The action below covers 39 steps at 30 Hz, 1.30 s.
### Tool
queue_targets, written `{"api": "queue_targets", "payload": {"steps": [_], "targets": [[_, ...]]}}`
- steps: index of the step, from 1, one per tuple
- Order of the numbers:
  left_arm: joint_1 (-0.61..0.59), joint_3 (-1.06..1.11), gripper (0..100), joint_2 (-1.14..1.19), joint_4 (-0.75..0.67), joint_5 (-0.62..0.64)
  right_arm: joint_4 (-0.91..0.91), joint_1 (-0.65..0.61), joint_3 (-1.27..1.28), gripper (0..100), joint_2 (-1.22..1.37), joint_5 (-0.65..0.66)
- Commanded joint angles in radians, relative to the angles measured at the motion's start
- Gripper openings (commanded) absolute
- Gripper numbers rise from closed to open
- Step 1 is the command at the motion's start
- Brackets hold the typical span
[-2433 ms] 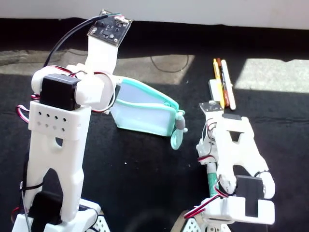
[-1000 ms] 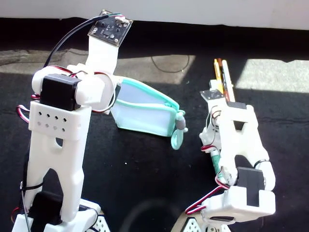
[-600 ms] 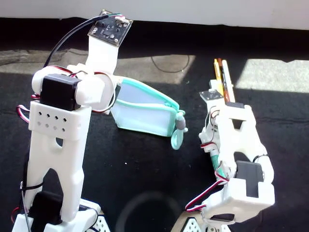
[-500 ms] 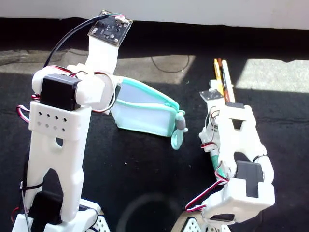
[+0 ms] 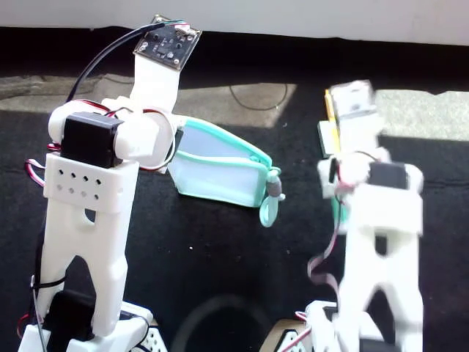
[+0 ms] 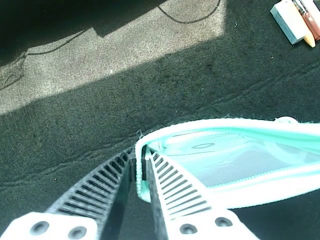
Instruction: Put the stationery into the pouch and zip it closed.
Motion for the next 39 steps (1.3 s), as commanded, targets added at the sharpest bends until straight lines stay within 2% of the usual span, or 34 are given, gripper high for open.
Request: {"api": "queue_targets", "payload": {"steps": [1,4,7,11,16,27,32,39], "targets": [[0.019,0.047,1,0.012,0.006,0.003,0.004,-0.14,-0.174,0.6,-0.197,-0.147],[0.022,0.047,1,0.018,0.006,0.005,-0.002,-0.286,-0.309,0.6,-0.214,-0.275],[0.021,0.047,1,0.018,0.006,0.005,-0.061,-0.409,-0.415,0.6,-0.188,-0.339],[0.018,0.015,1,0.019,0.006,0.006,-0.154,-0.524,-0.435,0.6,-0.137,-0.345],[0.019,-0.033,1,0.021,0.009,0.006,-0.245,-0.599,-0.433,0.6,-0.073,-0.345],[0.019,-0.033,1,0.021,0.008,0.006,-0.249,-0.641,-0.429,0.6,0.082,-0.344],[0.018,-0.033,1,0.021,0.009,0.006,-0.251,-0.602,-0.43,0.6,0.18,-0.255],[0.018,-0.033,1,0.021,0.008,0.005,-0.242,-0.599,-0.427,0.6,0.151,-0.249]]}}
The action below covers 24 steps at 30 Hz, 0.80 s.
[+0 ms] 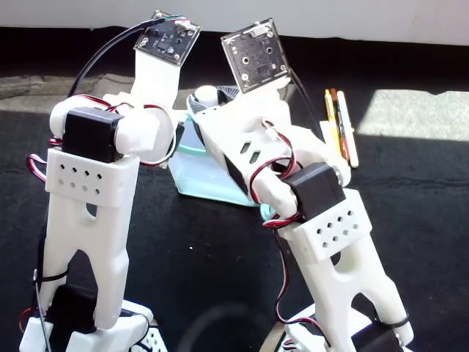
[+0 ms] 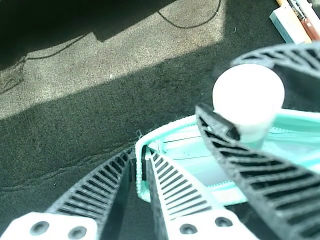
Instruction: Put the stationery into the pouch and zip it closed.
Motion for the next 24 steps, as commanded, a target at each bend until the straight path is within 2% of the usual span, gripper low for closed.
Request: {"api": "queue_targets", "payload": {"steps": [1,9,14,22,24], "targets": [[0.018,0.005,1,0.019,0.006,0.003,-0.016,0.024,-0.022,0.6,-0.036,0.012],[0.018,0.005,1,0.021,0.006,0.003,-0.018,0.021,0.234,2.2,-0.147,0.009],[0.018,0.012,1,0.021,0.006,0.003,-0.01,0.021,0.255,22.1,-0.228,0.006],[0.018,0.013,1,0.021,0.009,0.003,-0.013,0.028,0.205,21.0,-0.297,0.008],[0.018,0.015,1,0.021,0.012,0.003,-0.013,0.07,0.159,21.0,-0.317,0.008]]}}
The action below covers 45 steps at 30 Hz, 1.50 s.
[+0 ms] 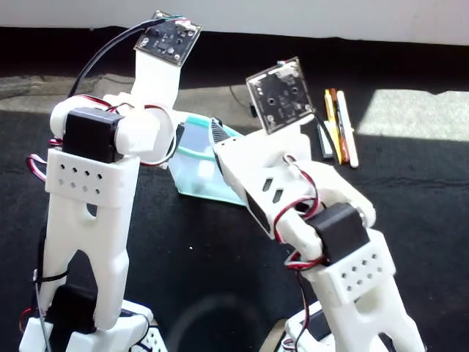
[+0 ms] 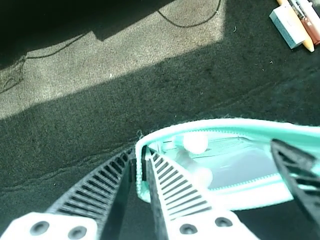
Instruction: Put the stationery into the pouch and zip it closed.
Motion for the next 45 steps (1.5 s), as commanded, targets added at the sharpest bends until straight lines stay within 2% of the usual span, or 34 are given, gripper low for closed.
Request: {"api": "queue_targets", "payload": {"steps": [1,3,6,9,15,20,23,34,43,45], "targets": [[0.016,0.015,1,0.021,0.012,0.002,-0.005,0.076,-0.111,21.0,-0.056,0.002],[0.016,0.015,1,0.021,0.012,0.002,-0.005,0.145,-0.18,21.0,-0.062,0.002],[0.016,0.013,1,0.021,0.012,0.002,-0.01,0.349,-0.22,20.9,-0.03,-0.002],[0.016,0.013,1,0.021,0.012,0.002,-0.01,0.499,-0.166,20.9,0.093,-0.071],[0.021,0.015,1,0.021,0.012,0.002,-0.012,0.644,-0.131,19.3,0.522,-0.071],[0.015,0.015,1,0.021,0.012,0.002,-0.008,0.653,-0.297,5.0,0.949,0.104],[-0.001,0.018,1,0.021,0.012,0.002,0.041,0.647,-0.444,7.4,1.125,0.149],[-0.001,0.044,1,0.019,0.012,0.002,0.246,0.644,-1.059,11.1,1.592,0.15],[-0.001,0.045,1,0.019,0.012,0.002,0.41,0.628,-1.461,10.9,1.831,0.153],[-0.001,0.045,1,0.019,0.012,0.002,0.433,0.619,-1.515,10.8,1.867,0.204]]}}
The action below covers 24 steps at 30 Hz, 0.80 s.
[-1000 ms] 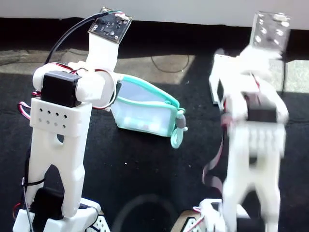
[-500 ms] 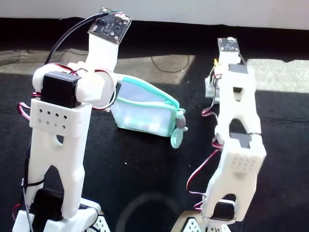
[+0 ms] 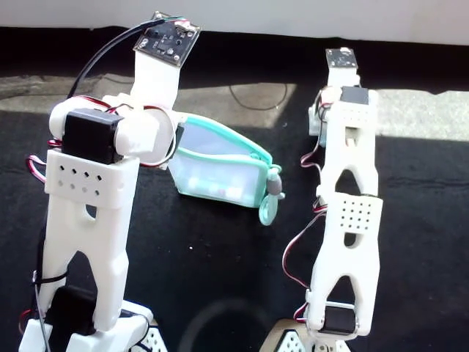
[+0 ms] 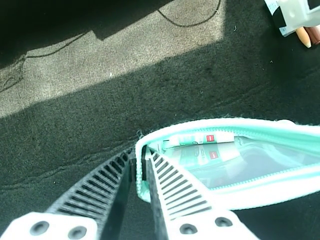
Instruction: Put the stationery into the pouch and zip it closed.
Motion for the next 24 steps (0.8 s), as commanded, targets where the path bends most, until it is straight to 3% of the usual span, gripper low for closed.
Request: {"api": "queue_targets", "payload": {"steps": [1,12,21,24], "targets": [[0.001,0.036,1,0.019,0.012,0.002,0.042,-0.024,-0.119,10.8,0.038,0.092],[0.001,0.036,1,0.019,0.011,0.002,0.185,-0.091,-0.147,11.3,0.099,0.21],[0.001,0.036,1,0.019,0.012,0.002,0.245,-0.096,-0.231,10.6,0.081,0.212],[0.001,0.036,1,0.019,0.012,0.002,0.272,-0.099,-0.329,3.4,0.077,0.212]]}}
